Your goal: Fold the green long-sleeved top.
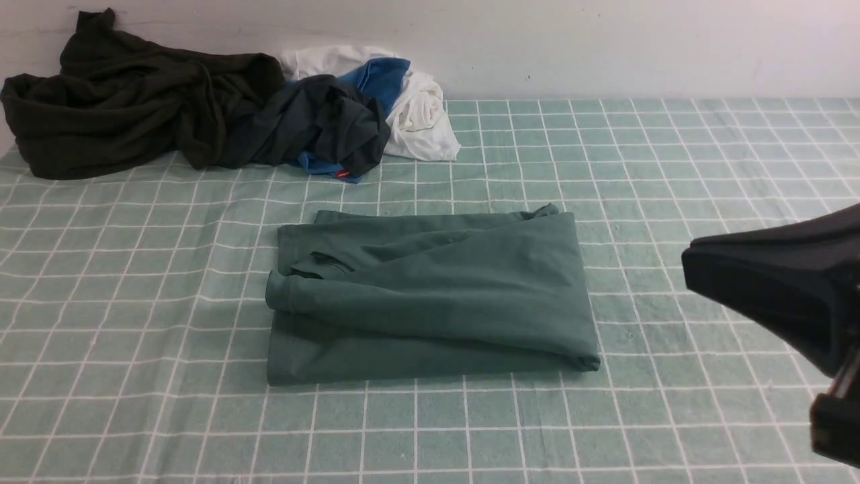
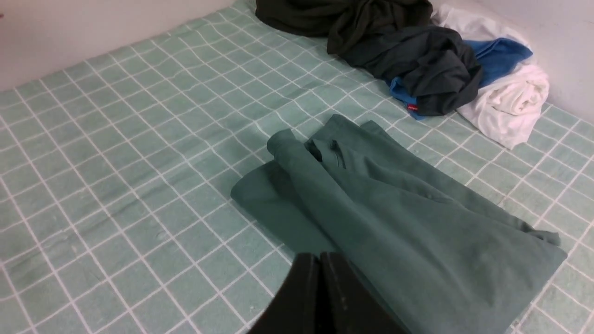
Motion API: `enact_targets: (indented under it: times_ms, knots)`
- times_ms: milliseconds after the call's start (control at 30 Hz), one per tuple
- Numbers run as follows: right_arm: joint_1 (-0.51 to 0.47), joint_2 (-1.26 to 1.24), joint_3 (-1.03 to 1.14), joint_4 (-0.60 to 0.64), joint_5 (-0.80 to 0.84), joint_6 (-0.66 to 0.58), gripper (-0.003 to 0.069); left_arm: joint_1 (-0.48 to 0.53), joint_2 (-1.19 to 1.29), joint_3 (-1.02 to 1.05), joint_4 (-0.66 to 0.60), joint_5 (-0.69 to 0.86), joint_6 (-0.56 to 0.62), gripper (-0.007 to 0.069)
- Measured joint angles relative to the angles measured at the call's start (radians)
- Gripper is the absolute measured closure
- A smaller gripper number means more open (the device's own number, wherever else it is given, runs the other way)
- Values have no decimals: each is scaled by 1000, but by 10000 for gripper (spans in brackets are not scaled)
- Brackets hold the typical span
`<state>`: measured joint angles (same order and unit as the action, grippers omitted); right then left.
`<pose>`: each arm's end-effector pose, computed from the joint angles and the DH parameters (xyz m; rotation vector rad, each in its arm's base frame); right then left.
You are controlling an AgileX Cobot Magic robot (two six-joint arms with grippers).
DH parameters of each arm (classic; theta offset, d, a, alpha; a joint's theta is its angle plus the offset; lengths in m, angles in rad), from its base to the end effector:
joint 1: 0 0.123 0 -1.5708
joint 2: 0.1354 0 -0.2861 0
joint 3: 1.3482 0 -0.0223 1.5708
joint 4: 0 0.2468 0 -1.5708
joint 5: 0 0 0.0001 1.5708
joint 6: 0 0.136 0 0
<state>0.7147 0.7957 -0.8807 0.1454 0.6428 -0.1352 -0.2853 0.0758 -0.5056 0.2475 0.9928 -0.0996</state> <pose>0.1354 0.1332 0.3559 -0.7955 1.9165 0.5212 0.0490 0.0147 0.2650 0.1964 2.0126 0.0532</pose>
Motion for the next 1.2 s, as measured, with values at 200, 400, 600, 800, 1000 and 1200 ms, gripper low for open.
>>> enact_targets:
  times_ms: [200, 400, 600, 800, 1000, 1200]
  knots:
    - [-113, -197, 335, 44, -356, 2, 673, 0, 0, 0, 0, 0, 0, 627]
    - [-391, -494, 621, 23, -438, 5, 673, 0, 0, 0, 0, 0, 0, 627]
    - [-690, -733, 830, -36, -429, 84, 673, 0, 0, 0, 0, 0, 0, 627]
    - [-786, -805, 907, -125, -377, 177, 673, 0, 0, 0, 0, 0, 0, 627]
    - [-787, -806, 905, -140, -289, 196, 673, 0, 0, 0, 0, 0, 0, 627]
    - [-787, -806, 905, -137, -286, 198, 673, 0, 0, 0, 0, 0, 0, 627]
